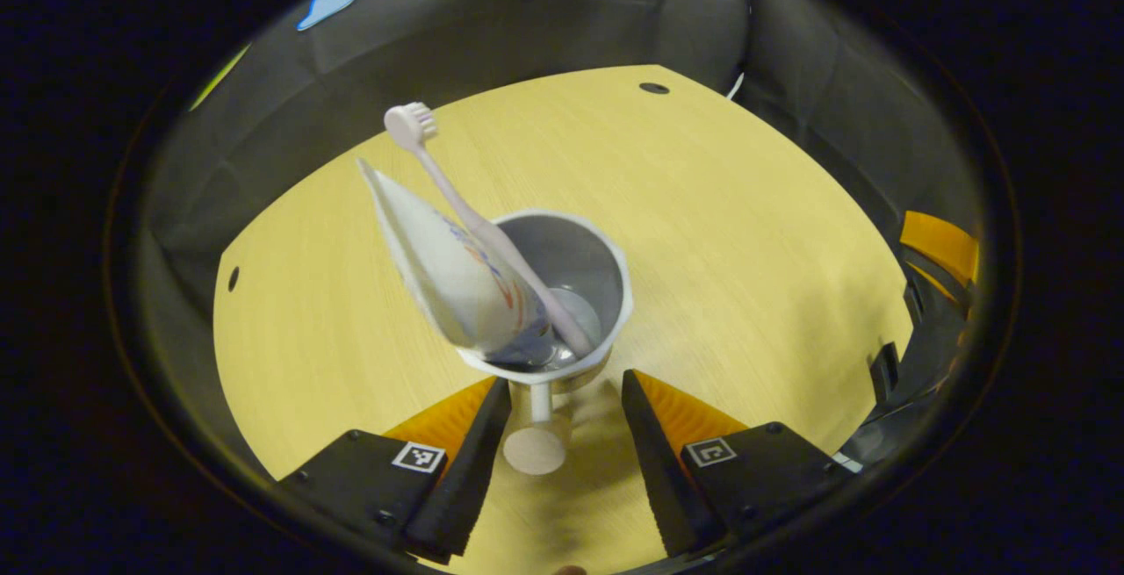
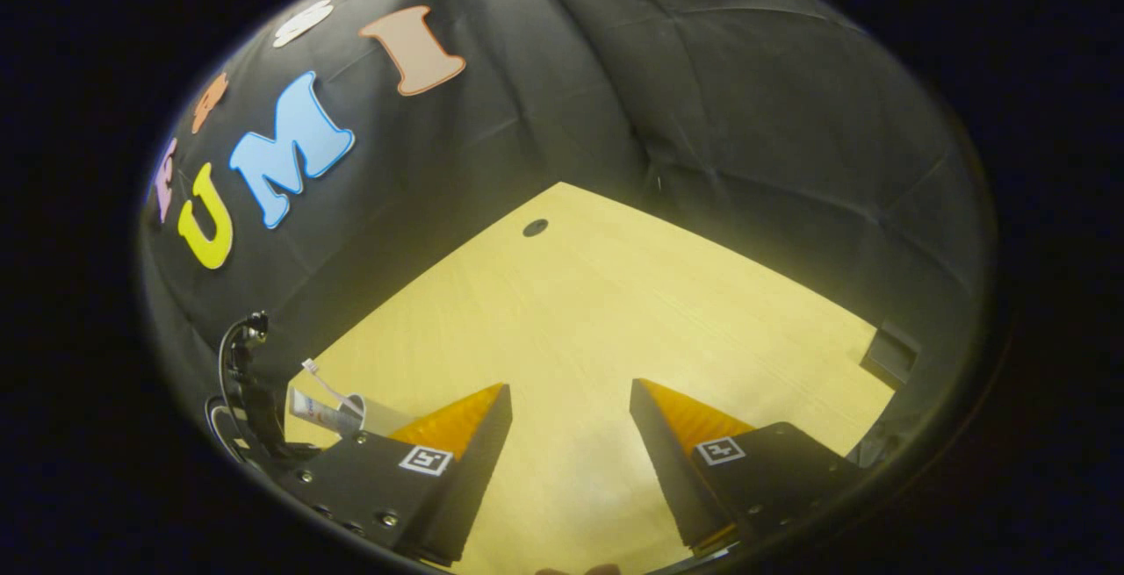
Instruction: Put the toothbrush and toothpaste on the desktop into the cup, then pick up the cup and place it on the coaster on the desktop.
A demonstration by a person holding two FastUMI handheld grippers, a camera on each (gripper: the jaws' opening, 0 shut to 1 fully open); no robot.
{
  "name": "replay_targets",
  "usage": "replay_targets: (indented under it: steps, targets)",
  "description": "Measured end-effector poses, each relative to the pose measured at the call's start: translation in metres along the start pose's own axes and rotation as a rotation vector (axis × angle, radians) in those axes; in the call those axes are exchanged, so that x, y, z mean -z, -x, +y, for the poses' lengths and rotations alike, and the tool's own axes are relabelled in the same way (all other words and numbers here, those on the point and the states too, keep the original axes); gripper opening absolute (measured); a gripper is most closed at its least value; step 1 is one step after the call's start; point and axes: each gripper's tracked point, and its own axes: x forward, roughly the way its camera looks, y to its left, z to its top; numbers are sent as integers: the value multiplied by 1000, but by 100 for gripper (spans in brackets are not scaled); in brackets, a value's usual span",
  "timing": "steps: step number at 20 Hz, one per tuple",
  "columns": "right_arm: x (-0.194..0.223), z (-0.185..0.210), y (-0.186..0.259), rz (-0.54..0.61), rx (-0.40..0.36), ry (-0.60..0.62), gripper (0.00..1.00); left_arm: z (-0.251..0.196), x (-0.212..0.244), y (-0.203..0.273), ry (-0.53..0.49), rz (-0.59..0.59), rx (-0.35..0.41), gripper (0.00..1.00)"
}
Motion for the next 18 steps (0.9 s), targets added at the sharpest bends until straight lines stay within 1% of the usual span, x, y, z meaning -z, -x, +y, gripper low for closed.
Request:
replay_targets:
  steps: [1, 3, 5, 8, 9, 11, 12, 13, 14, 17, 18]
  targets:
    - [-1, 4, 0, 3, -12, 10, 85, 2, -2, 4, 5, -14, -13, 84]
    - [-4, 14, 1, 6, -35, 42, 85, 6, -8, 14, 27, -60, -30, 84]
    - [-8, 28, 4, 6, -65, 86, 85, 5, -16, 32, 50, -116, -8, 84]
    - [-12, 64, 13, -1, -129, 172, 85, 14, -28, 70, 63, -222, -24, 82]
    - [-13, 77, 16, -7, -154, 204, 85, 16, -30, 86, 74, -262, -29, 84]
    - [-13, 108, 28, -22, -204, 265, 85, 26, -34, 124, 109, -343, -37, 84]
    - [-14, 125, 36, -35, -230, 293, 85, 32, -38, 144, 130, -386, -42, 87]
    - [-16, 141, 44, -52, -257, 317, 85, 39, -42, 166, 149, -431, -51, 87]
    - [-18, 158, 53, -72, -281, 339, 85, 47, -50, 186, 166, -475, -64, 84]
    - [-27, 203, 83, -145, -340, 403, 85, 76, -71, 252, 204, -608, -109, 84]
    - [-34, 219, 95, -178, -357, 420, 85, 86, -74, 277, 214, -653, -128, 87]
